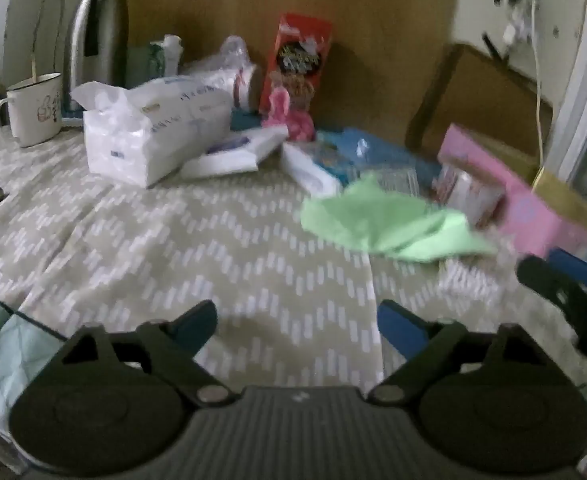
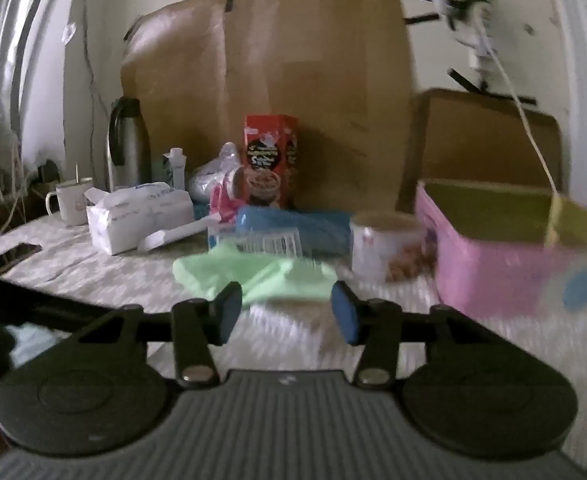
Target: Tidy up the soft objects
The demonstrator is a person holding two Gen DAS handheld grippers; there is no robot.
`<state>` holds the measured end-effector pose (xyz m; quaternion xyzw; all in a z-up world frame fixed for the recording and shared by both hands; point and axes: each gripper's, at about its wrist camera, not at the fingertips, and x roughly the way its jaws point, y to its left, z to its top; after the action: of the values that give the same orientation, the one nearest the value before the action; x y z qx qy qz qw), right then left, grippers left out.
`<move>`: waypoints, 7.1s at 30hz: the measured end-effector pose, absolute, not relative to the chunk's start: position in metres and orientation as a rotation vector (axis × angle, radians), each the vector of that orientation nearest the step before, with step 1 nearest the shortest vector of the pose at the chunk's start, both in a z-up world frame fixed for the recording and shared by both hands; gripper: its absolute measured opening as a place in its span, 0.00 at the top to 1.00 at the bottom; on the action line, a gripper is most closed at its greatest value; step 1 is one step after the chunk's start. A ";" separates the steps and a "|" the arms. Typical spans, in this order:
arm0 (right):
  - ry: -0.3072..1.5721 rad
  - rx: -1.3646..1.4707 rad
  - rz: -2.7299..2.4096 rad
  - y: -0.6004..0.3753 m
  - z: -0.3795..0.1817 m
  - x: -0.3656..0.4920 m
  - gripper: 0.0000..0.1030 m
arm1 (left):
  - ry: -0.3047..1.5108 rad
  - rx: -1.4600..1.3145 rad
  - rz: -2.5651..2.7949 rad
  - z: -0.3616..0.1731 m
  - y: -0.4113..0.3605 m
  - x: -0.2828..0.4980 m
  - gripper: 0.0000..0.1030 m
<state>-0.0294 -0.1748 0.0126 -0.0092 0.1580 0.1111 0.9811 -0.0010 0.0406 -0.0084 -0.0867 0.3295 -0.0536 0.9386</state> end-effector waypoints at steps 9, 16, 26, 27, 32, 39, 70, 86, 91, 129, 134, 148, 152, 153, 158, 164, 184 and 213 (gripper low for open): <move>0.529 -0.184 0.307 -0.149 0.006 0.059 0.95 | 0.658 -0.214 -0.117 0.000 0.077 0.002 0.35; 0.516 -0.098 0.613 -0.100 0.013 0.019 0.95 | 0.602 -0.264 -0.175 0.016 0.109 -0.001 0.39; 0.476 -0.084 0.582 -0.112 -0.001 -0.012 0.40 | 0.680 -0.300 -0.320 0.002 0.100 0.017 0.48; 0.480 -0.080 0.574 -0.115 -0.001 -0.010 0.35 | 0.686 -0.304 -0.329 0.000 0.099 0.018 0.50; 0.537 -0.110 0.574 -0.103 -0.017 0.008 0.30 | 0.754 -0.289 -0.368 -0.010 0.085 0.025 0.67; 0.459 -0.145 0.574 -0.099 -0.018 -0.003 0.95 | 0.734 -0.227 -0.455 0.005 0.053 0.029 0.92; 0.257 0.167 0.205 -0.306 0.030 -0.018 0.38 | 0.549 -0.081 -0.545 0.062 -0.037 0.072 0.52; 0.484 -0.066 0.328 -0.200 -0.021 0.016 0.65 | 0.790 -0.094 -0.639 0.008 -0.063 0.082 0.59; 0.285 -0.089 0.204 -0.224 0.008 -0.006 0.65 | 0.620 -0.038 -0.742 0.057 -0.099 0.072 0.60; 0.469 0.222 0.373 -0.213 0.013 0.123 0.55 | 0.596 -0.273 -0.236 -0.009 0.099 0.067 0.49; 0.597 0.371 0.443 -0.209 -0.008 0.145 0.53 | 0.593 -0.291 -0.285 -0.004 0.092 0.066 0.49; 0.527 0.015 0.518 -0.173 -0.002 0.059 0.13 | 0.729 -0.384 -0.432 -0.013 0.070 0.082 0.48; 0.538 -0.111 0.580 -0.156 -0.007 0.066 0.05 | 0.778 -0.372 -0.440 -0.011 0.060 0.079 0.46; 0.544 -0.150 0.581 -0.152 -0.010 0.068 0.05 | 0.793 -0.371 -0.441 -0.012 0.057 0.080 0.46; 0.612 -0.139 0.599 -0.146 -0.014 0.090 0.10 | 0.802 -0.364 -0.461 -0.014 0.046 0.079 0.50; 0.504 -0.154 0.528 -0.152 -0.009 0.066 0.11 | 0.791 -0.347 -0.500 -0.005 0.031 0.072 0.53; 0.217 -0.111 -0.056 -0.323 0.029 0.034 0.11 | 0.628 -0.059 -0.873 0.066 -0.203 0.112 0.53; 0.523 0.495 0.430 -0.230 0.016 0.098 0.50 | 0.623 -0.260 -0.253 0.005 0.088 0.058 0.51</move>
<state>0.0979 -0.2297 0.0163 0.2402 0.2541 0.2089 0.9133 0.0578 0.0882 0.0054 -0.1270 0.3047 -0.1240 0.9358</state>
